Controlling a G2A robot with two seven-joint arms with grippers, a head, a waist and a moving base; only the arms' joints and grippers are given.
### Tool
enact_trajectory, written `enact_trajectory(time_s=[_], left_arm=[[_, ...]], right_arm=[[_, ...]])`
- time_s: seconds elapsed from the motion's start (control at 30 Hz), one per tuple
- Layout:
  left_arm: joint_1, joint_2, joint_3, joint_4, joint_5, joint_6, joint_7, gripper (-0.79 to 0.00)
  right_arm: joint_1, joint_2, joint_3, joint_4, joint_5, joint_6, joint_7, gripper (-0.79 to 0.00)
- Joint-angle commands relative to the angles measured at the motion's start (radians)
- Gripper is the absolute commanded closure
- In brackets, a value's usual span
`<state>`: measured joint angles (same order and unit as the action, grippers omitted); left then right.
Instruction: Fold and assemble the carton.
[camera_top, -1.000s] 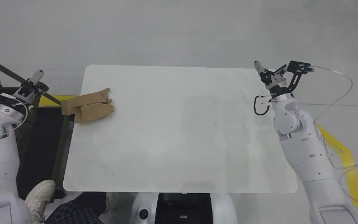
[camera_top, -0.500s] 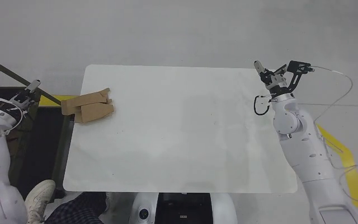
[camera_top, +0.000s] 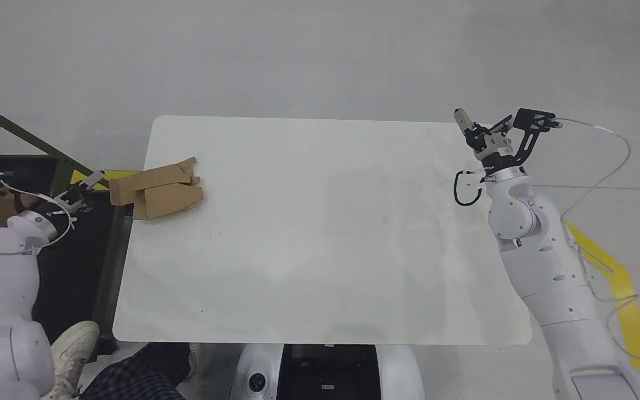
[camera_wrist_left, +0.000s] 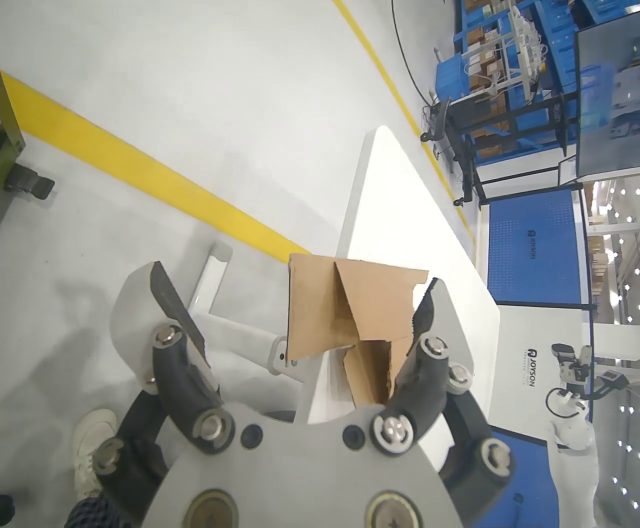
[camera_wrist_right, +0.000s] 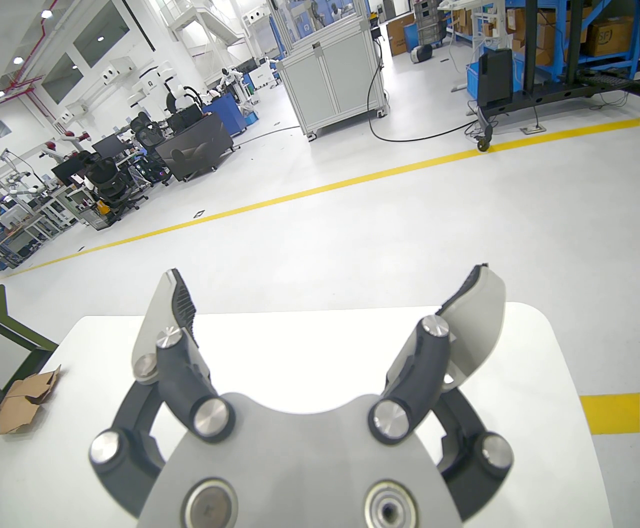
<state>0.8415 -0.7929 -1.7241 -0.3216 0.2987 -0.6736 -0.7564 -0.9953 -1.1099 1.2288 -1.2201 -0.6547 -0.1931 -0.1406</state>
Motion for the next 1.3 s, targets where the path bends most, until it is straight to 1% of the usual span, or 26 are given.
enact_trajectory(time_s=[0.0, 0.2, 0.23, 0.27, 0.3, 0.37, 0.4, 0.6, 0.63, 0.67, 0.73, 0.77, 0.8, 0.87, 1.0, 1.27], left_arm=[[-0.011, -0.006, 0.009, 0.022, -0.007, 0.007, -0.002, -0.785], [-0.032, -0.031, 0.046, 0.059, -0.009, -0.009, 0.009, -0.785], [-0.036, -0.035, 0.051, 0.064, -0.013, -0.008, 0.009, -0.751], [-0.039, -0.038, 0.056, 0.067, -0.013, -0.006, 0.012, -0.677], [-0.041, -0.041, 0.060, 0.071, -0.012, -0.006, 0.017, -0.656], [-0.045, -0.047, 0.068, 0.077, -0.013, -0.002, 0.024, -0.554], [-0.047, -0.049, 0.071, 0.080, -0.017, -0.002, 0.025, -0.520], [-0.060, -0.060, 0.068, 0.100, -0.074, 0.002, -0.007, -0.486], [-0.062, -0.062, 0.067, 0.102, -0.086, 0.002, -0.019, -0.453], [-0.064, -0.063, 0.064, 0.106, -0.102, 0.004, -0.033, -0.400], [-0.066, -0.065, 0.061, 0.108, -0.122, 0.007, -0.050, -0.351], [-0.066, -0.065, 0.060, 0.108, -0.128, 0.010, -0.058, -0.296], [-0.067, -0.066, 0.059, 0.109, -0.140, 0.011, -0.069, -0.271], [-0.068, -0.066, 0.056, 0.109, -0.157, 0.011, -0.086, -0.191], [-0.072, -0.067, 0.045, 0.107, -0.207, 0.010, -0.138, -0.006], [-0.088, -0.056, 0.013, 0.083, -0.315, -0.005, -0.255, 0.000]], right_arm=[[0.000, 0.000, 0.000, 0.000, 0.000, 0.000, 0.000, -0.785], [0.000, 0.000, 0.000, 0.000, 0.000, 0.000, 0.000, -0.785], [0.000, 0.000, 0.000, 0.000, 0.000, 0.000, 0.000, -0.785], [0.000, 0.000, 0.000, 0.000, 0.000, 0.000, 0.000, -0.785], [0.000, 0.000, 0.000, 0.000, 0.000, 0.000, 0.000, -0.785], [0.000, 0.000, 0.000, 0.000, 0.000, 0.000, 0.000, -0.785], [0.000, 0.000, 0.000, 0.000, 0.000, 0.000, 0.000, -0.785], [0.000, 0.000, 0.000, 0.000, 0.000, 0.000, 0.000, -0.785], [0.000, 0.000, 0.000, 0.000, 0.000, 0.000, 0.000, -0.785], [0.000, 0.000, 0.000, 0.000, 0.000, 0.000, 0.000, -0.785], [0.000, 0.000, 0.000, 0.000, 0.000, 0.000, 0.000, -0.785], [0.000, 0.000, 0.000, 0.000, 0.000, 0.000, 0.000, -0.785], [0.000, 0.000, 0.000, 0.000, 0.000, 0.000, 0.000, -0.785], [0.000, 0.000, 0.000, 0.000, 0.000, 0.000, 0.000, -0.785], [0.000, 0.000, 0.000, 0.000, 0.000, 0.000, 0.000, -0.785], [0.000, 0.000, 0.000, 0.000, 0.000, 0.000, 0.000, -0.785]])
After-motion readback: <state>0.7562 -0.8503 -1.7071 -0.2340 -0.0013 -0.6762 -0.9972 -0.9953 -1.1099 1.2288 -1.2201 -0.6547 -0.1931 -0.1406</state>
